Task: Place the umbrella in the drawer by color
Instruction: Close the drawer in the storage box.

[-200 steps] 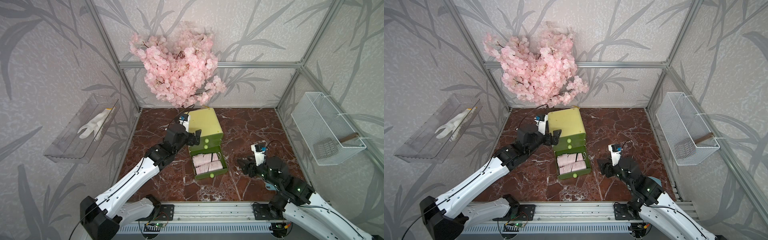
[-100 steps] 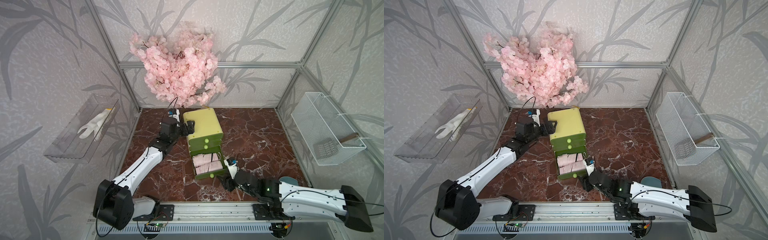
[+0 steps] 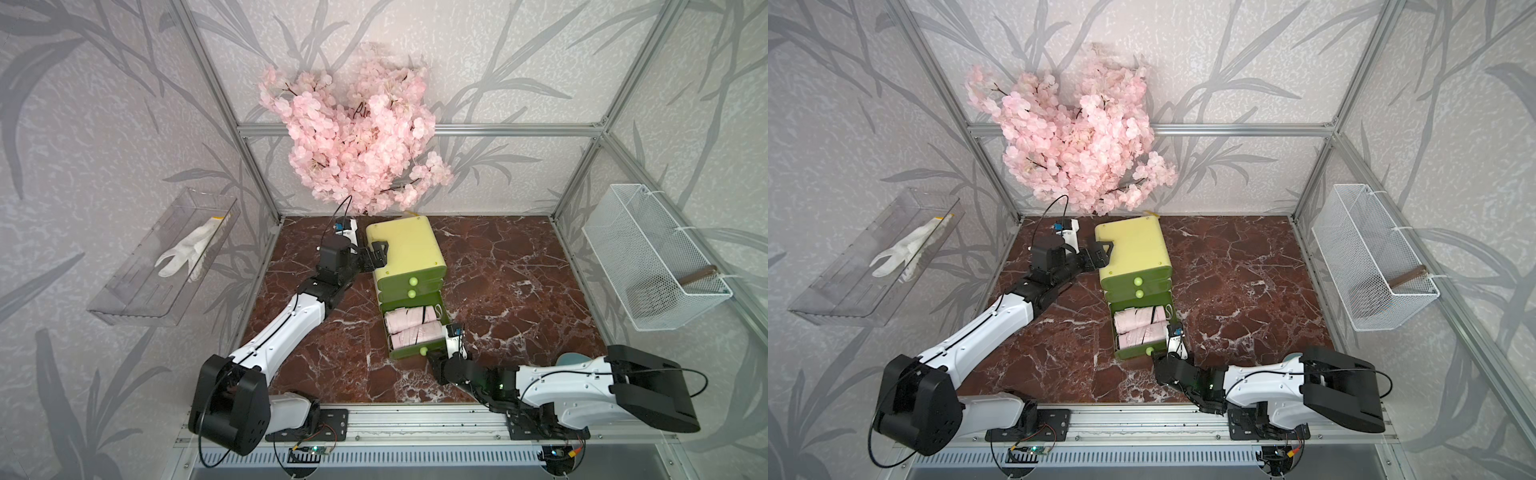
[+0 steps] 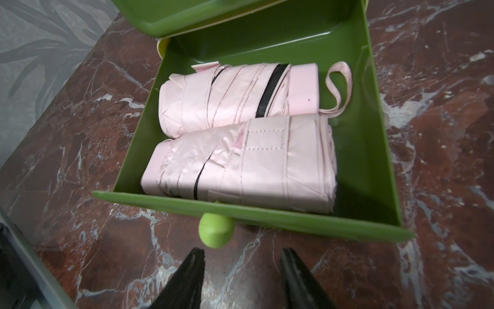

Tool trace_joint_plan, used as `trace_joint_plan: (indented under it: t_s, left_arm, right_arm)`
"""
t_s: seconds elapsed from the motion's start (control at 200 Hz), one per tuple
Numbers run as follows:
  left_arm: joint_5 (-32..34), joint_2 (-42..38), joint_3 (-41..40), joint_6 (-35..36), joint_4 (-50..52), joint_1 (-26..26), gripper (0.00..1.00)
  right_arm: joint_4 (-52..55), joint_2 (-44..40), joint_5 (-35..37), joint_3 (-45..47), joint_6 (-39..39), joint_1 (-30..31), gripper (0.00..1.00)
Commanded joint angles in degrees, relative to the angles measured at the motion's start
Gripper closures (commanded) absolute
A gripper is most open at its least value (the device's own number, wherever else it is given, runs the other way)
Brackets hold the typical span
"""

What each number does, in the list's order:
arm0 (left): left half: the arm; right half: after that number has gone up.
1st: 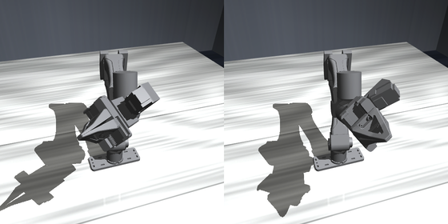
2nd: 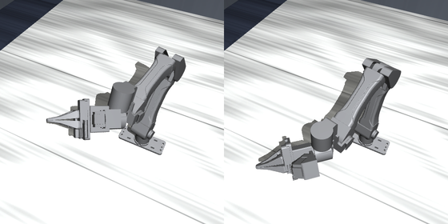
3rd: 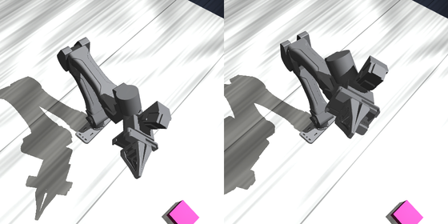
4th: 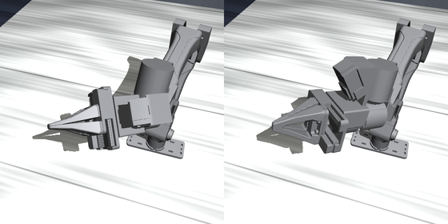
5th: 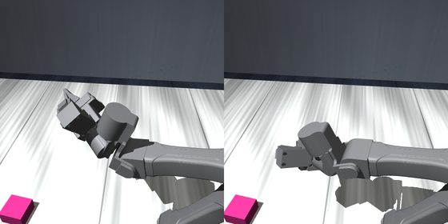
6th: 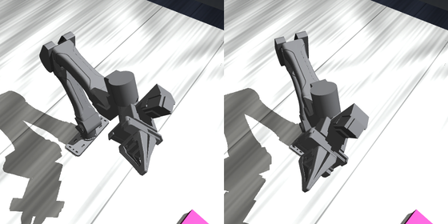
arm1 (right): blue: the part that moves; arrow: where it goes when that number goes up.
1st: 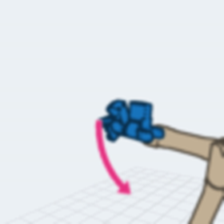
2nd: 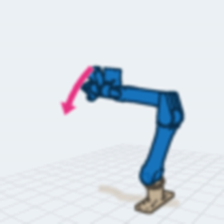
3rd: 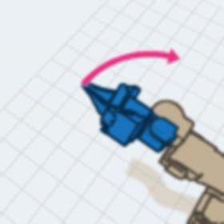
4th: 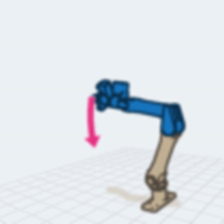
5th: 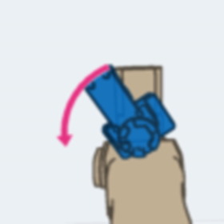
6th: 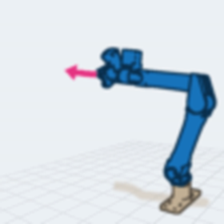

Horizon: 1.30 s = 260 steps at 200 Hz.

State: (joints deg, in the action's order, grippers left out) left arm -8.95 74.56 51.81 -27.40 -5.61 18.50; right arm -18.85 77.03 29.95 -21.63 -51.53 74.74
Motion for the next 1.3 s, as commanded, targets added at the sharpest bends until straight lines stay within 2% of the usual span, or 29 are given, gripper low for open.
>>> trace_joint_plan:
  t_s: [0.0,0.13,0.25,0.385,0.485,0.725,0.895,1.295]
  left_arm:
    - [-0.19,-0.67,-1.27,1.07,-1.34,-0.31,0.0]
    - [-3.25,0.02,-1.58,1.6,-1.15,-0.31,0.0]
    - [-3.96,-0.05,-2.65,1.47,-1.75,-0.31,0.0]
    - [-4.17,-0.45,-3.4,1.56,-2.13,-0.31,0.0]
    - [-4.52,-0.51,-3.78,1.56,-2.31,-0.31,0.0]
    - [-4.42,-0.79,-4.97,1.88,-3.03,-0.3,0.0]
    - [-4.91,-0.72,-5.61,1.9,-3.7,-0.31,0.0]
    - [-5.64,-0.44,-5.94,1.6,-4.54,-0.31,0.0]
  right_arm:
    - [-9.32,5.2,2.64,-0.73,-2.0,0.28,0.51]
    - [-18.31,11.53,2.98,-1.16,-2.2,0.27,0.51]
    - [-22.05,15.41,4.34,-2.08,-1.97,0.14,0.55]
    - [-26.89,18.13,5.55,-3.04,0.23,-0.7,0.66]
    - [-28.64,19.44,3.75,-4.15,1.5,-3.15,0.73]
    - [-30.02,20.35,-0.7,-7.6,4.17,-10.01,0.74]
    - [-30.39,25.07,-4.28,-10.71,3.98,-14.08,0.74]
    - [-29.75,31.25,-7.46,-18.4,6.0,-16.85,0.72]
